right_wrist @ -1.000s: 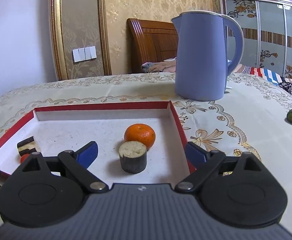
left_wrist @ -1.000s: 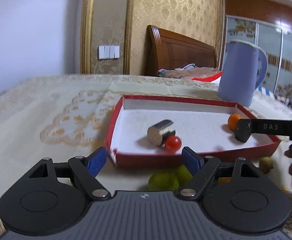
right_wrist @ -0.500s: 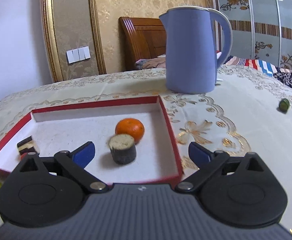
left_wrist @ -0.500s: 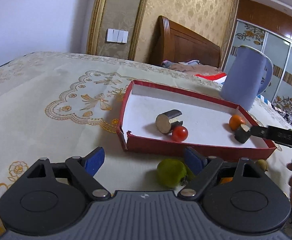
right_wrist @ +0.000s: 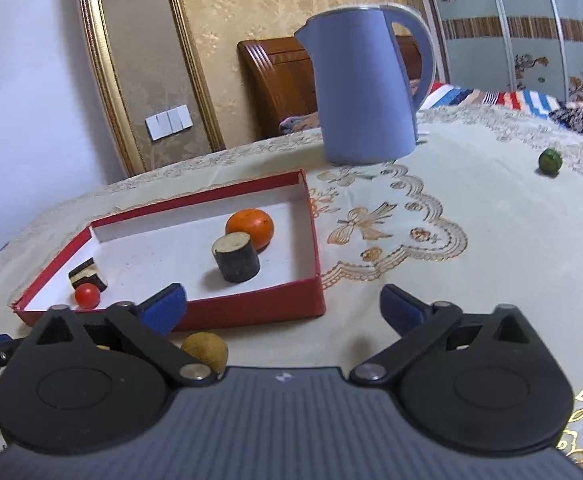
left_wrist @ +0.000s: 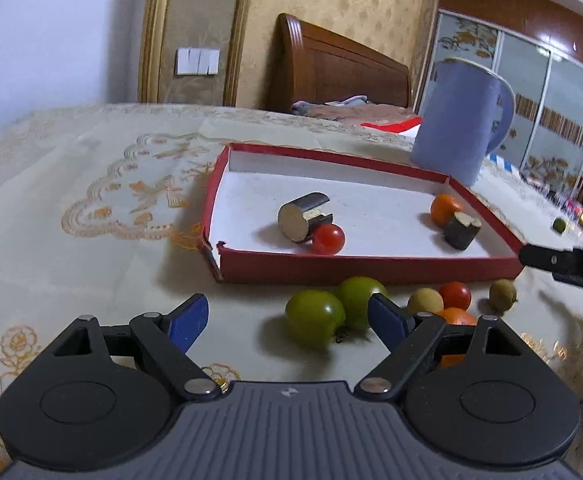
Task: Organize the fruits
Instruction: 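Lift both open tools away from the tray toward the remaining fruit, then grasp a green tomato with the left tool while the right tool grasps a brown round fruit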
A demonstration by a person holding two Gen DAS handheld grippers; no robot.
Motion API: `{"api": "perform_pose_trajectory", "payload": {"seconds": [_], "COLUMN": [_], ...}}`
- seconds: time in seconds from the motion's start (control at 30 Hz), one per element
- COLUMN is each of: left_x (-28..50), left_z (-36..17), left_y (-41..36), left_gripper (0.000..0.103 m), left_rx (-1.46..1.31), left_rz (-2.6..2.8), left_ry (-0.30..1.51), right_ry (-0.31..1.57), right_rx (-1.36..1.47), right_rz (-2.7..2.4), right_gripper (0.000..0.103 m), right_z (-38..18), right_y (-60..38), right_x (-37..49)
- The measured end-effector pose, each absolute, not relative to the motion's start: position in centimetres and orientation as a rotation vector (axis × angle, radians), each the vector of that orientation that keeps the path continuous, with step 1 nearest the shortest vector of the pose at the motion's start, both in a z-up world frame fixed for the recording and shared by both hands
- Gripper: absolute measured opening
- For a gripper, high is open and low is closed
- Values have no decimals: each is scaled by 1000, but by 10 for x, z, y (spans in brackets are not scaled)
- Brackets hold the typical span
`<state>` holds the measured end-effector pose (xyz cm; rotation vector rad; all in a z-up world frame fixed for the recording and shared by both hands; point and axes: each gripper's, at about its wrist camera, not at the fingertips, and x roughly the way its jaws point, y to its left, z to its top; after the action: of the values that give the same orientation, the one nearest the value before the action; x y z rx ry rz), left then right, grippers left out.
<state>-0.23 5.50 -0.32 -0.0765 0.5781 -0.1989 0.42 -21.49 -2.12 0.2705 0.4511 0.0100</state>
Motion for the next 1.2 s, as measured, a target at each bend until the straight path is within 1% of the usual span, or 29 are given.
{"api": "perform_pose_trajectory", "payload": {"seconds": [0.17, 0.23, 0.4, 0.67, 0.73, 0.77, 0.87, 0.97, 1.03, 1.2], "left_x": [1, 2, 6, 16, 19, 20, 20, 24, 27, 25], "left_z": [-5, -6, -11, -8, -7, -8, -10, -11, -11, -12], "left_y": [47, 46, 29, 26, 20, 16, 10, 19, 26, 21], "left_gripper": [88, 93, 94, 96, 96, 96, 96, 97, 100, 101], "left_rx": [-28, -19, 90, 102, 129, 149, 190, 131, 74, 103], "left_rz": [-193, -201, -171, -135, -151, -158, -170, -195, -222, -215], "left_ry": [611, 624, 662, 671, 669, 659, 637, 661, 676, 674], "right_ry": [472, 467, 488, 525, 534, 544, 551, 569, 561, 589], "right_rx": [333, 331, 279, 143, 96, 61, 7, -10, -14, -15], "right_rz": [1, -2, 5, 34, 33, 33, 41, 49, 45, 64], "right_gripper": [103, 103, 103, 103, 99, 95, 92, 92, 92, 90], "right_z": [-26, -26, -25, -21, -21, -21, -21, -23, -23, -24], "right_y": [-224, -224, -217, -198, -190, -184, -176, -172, -171, -171], "right_x": [7, 5, 6, 3, 4, 4, 5, 7, 5, 9]}}
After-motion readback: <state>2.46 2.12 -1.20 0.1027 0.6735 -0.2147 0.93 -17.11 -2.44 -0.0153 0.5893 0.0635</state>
